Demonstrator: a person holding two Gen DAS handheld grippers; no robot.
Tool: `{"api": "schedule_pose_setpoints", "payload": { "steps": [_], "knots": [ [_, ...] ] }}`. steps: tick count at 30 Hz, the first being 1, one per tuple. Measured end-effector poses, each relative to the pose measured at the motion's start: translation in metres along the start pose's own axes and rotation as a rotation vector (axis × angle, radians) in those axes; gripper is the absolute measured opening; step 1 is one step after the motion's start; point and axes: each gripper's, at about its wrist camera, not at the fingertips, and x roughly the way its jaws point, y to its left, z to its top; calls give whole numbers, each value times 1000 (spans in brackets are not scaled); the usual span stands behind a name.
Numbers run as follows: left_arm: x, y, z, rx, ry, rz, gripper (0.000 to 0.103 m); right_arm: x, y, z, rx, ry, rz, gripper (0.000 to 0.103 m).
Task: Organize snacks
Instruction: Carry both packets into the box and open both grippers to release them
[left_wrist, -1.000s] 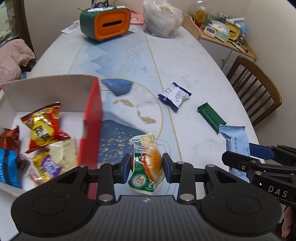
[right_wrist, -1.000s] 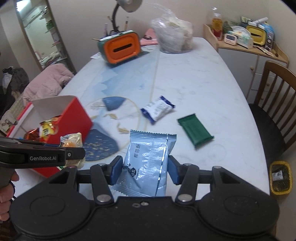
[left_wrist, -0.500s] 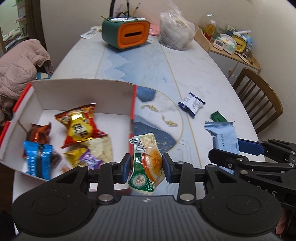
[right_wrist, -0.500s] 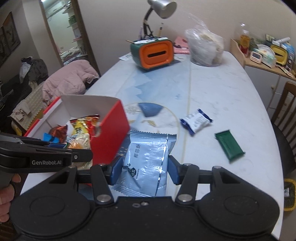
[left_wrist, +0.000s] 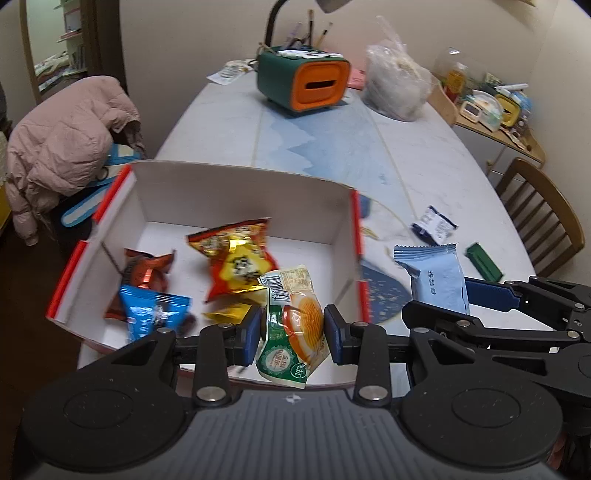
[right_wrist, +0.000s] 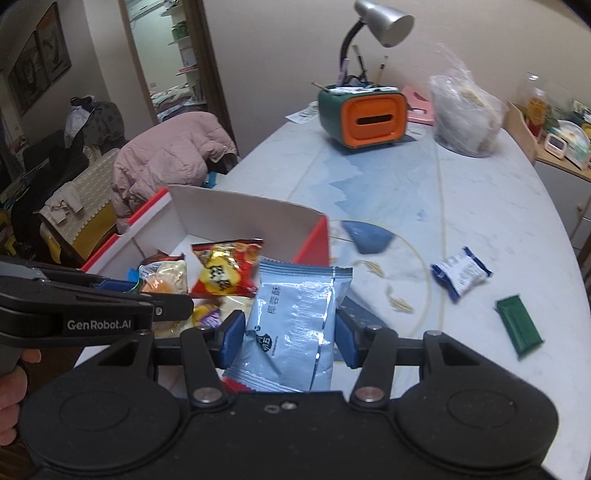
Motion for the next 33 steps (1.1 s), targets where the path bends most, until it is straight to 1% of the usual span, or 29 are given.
{"api": "schedule_pose_setpoints", "payload": {
  "steps": [11, 19, 26, 33],
  "knots": [
    [8, 53, 7, -35, -6, 73, 35, 39, 40, 13, -49, 33, 12, 50],
    [25, 90, 14, -66, 14, 126, 35, 69, 60, 18, -93, 76, 12, 50],
    [45, 104, 13, -63, 38, 145, 35, 94, 68, 18, -121, 117, 0, 50],
    [59, 108, 13, -51, 56, 132, 35, 114, 71, 17, -140, 149, -7, 50]
  ]
}}
